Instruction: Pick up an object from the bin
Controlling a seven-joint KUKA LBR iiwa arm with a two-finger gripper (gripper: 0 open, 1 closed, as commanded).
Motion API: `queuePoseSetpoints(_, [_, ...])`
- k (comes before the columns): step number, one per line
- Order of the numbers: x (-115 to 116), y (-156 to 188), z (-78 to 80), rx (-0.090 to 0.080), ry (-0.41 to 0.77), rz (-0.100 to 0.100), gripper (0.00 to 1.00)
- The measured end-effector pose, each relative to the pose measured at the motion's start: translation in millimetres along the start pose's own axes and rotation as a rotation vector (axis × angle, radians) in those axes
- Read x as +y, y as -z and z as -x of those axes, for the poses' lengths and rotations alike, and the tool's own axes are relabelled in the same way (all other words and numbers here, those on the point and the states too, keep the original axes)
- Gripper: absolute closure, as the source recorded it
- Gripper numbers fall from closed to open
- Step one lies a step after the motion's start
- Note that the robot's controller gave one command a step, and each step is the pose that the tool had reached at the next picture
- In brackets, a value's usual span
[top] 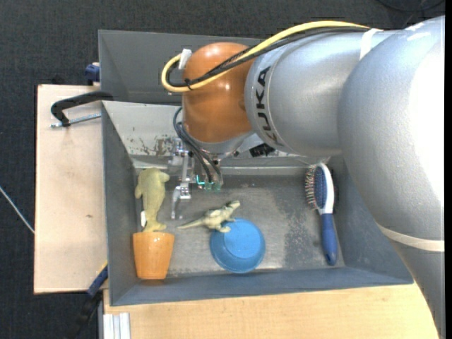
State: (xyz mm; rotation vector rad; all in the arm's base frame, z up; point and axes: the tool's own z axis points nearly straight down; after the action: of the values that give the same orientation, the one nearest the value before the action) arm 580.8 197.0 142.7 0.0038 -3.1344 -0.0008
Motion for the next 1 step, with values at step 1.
queuePoseSetpoints(1, [-37.5, -67.2, -43.2, -0.008, 0.232, -0.001, 0.00])
